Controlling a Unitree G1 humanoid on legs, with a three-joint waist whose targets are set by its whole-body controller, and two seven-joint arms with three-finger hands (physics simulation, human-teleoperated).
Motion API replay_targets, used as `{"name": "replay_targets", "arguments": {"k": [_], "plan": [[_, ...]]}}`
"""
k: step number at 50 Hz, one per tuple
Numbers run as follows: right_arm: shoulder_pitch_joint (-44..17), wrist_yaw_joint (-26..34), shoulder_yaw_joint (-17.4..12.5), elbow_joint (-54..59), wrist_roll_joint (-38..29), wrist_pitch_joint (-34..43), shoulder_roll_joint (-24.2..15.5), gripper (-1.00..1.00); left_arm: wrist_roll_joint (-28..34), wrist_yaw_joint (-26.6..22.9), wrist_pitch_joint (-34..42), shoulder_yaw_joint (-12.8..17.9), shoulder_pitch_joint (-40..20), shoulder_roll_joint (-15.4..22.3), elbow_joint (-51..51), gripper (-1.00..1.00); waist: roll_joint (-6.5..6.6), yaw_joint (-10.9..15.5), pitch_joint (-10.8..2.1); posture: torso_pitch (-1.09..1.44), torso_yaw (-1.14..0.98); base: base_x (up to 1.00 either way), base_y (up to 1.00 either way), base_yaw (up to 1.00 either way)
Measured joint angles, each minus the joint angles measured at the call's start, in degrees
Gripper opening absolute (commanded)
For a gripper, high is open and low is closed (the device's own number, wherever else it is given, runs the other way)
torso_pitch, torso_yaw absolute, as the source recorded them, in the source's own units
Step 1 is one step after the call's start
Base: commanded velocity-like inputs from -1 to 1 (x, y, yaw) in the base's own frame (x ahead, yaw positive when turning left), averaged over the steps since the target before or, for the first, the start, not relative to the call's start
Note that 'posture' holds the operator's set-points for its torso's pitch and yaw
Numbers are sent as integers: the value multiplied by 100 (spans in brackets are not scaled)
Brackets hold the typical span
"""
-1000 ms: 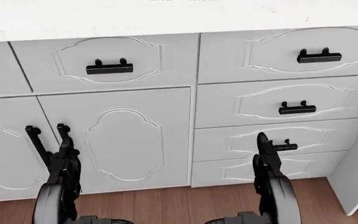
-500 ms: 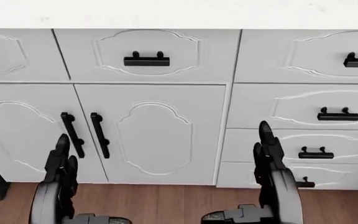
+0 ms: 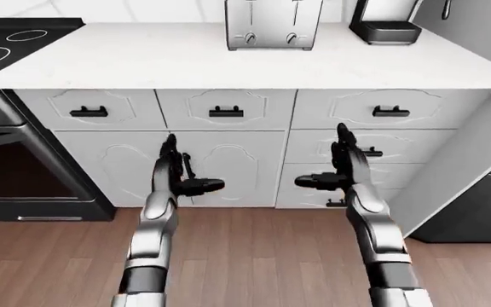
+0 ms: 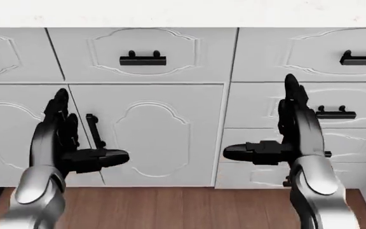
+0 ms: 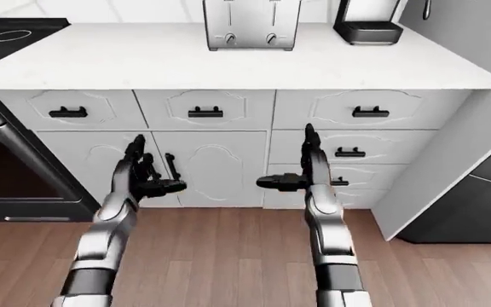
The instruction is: Push down the lever of the toaster to turn it on.
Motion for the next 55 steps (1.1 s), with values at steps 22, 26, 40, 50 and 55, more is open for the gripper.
{"name": "replay_targets", "arguments": {"k": [22,26,40,50,55], "plan": [[-2265,-367,-263,-4096,606,4827,-649,100,-1234,515,4452,706,-2205,1199,-3615,100,31,8,143,0,0,0,0,0],[-2558,-524,-436,-4640,856,5318,-690,100,-1589,763,4835,849,-2344,1348,-3904,100,13,14,148,0,0,0,0,0],[-2567,-825,-476,-4712,1370,5397,-890,100,-2427,1417,5012,950,-2464,1627,-4077,100,-51,-21,187,0,0,12,0,0],[-2525,-971,-496,-4549,1490,5239,-946,100,-2736,1607,4956,863,-2504,1735,-4043,100,380,-30,199,0,0,19,0,0],[-2437,-945,-360,-4447,1624,5253,-920,100,-2744,1732,5006,926,-2427,1775,-3974,100,304,35,193,0,0,19,0,0]]}}
